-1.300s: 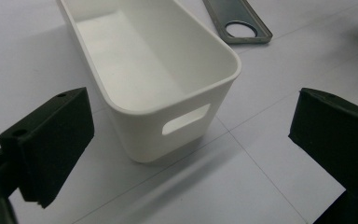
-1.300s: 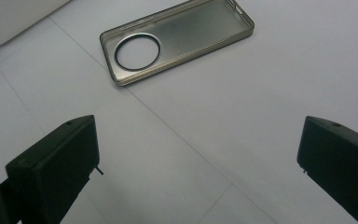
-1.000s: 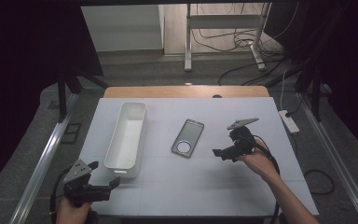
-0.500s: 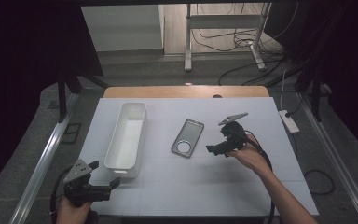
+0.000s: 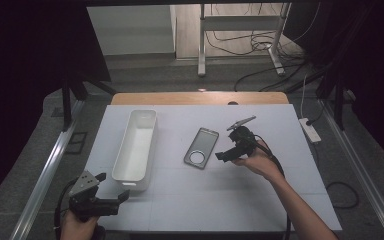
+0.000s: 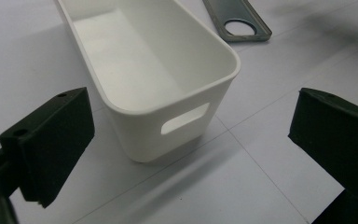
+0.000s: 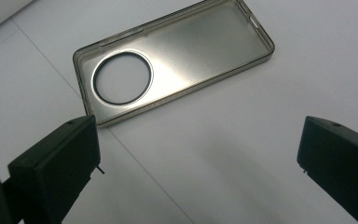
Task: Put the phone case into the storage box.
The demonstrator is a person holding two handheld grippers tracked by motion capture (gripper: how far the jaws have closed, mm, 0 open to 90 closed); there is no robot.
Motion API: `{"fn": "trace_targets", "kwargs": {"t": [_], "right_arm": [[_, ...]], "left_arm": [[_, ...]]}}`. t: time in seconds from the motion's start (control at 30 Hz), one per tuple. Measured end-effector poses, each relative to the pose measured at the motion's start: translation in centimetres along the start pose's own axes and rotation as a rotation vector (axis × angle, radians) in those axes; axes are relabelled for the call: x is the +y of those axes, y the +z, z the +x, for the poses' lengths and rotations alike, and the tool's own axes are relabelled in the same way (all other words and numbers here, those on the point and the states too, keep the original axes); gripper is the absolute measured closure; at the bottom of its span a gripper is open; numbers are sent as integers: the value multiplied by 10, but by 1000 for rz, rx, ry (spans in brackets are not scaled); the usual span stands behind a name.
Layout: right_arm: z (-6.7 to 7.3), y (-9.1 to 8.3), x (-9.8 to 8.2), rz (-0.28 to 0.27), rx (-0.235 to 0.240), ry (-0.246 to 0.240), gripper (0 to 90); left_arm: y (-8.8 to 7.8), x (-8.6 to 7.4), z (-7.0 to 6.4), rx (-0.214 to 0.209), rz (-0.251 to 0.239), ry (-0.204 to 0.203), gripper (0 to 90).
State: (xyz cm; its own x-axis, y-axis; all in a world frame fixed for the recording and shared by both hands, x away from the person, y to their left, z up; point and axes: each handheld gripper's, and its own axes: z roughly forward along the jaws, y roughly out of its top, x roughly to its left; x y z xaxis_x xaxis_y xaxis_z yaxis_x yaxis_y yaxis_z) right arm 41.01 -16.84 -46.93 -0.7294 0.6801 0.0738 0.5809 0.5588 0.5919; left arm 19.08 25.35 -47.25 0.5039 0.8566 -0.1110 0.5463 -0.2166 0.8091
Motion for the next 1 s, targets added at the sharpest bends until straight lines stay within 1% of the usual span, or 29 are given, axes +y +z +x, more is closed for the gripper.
{"fn": "trace_targets", "kwargs": {"t": [0.13,0.17,0.23,0.3,0.4,0.43,0.47,0.63,0.67,0.7,0.73,0.77,0.8,0.83,0.9,0.93,0.97,1.0], "right_arm": [[0,5,5,2,-6,-6,0],[-1,9,8,13,-11,-2,0],[-1,11,9,18,-17,3,0],[-3,16,11,8,-9,11,23],[-4,20,12,13,-19,9,53],[-4,20,12,13,-19,9,53],[-5,22,13,13,-18,13,72],[-11,26,16,19,-12,10,189],[-11,26,16,19,-12,10,189],[-12,27,17,16,-6,11,234],[-13,28,19,10,9,17,297],[-14,29,20,11,12,16,331],[-14,29,20,11,12,16,331],[-14,30,21,16,18,15,363],[-15,33,23,19,21,9,448],[-16,34,23,23,25,7,471],[-16,35,24,26,22,4,514],[-16,36,24,29,25,-5,556]], "left_arm": [[0,0,0,-2,-1,-1,8],[0,0,0,-2,0,0,8],[1,0,0,-3,0,0,8],[1,1,0,-4,1,1,9],[1,1,0,-4,2,7,9],[1,1,0,-4,2,7,9],[1,1,0,-4,3,6,9],[1,1,0,-4,3,8,9],[1,1,0,-4,3,8,9],[1,1,0,-4,3,7,9],[1,1,0,-4,2,6,9],[1,1,0,-4,2,6,9],[1,1,0,-4,2,6,9],[1,1,0,-5,1,4,9],[1,1,0,-6,1,2,9],[1,1,0,-5,1,4,9],[1,1,0,-4,2,5,9],[1,1,0,-4,2,5,9]]}}
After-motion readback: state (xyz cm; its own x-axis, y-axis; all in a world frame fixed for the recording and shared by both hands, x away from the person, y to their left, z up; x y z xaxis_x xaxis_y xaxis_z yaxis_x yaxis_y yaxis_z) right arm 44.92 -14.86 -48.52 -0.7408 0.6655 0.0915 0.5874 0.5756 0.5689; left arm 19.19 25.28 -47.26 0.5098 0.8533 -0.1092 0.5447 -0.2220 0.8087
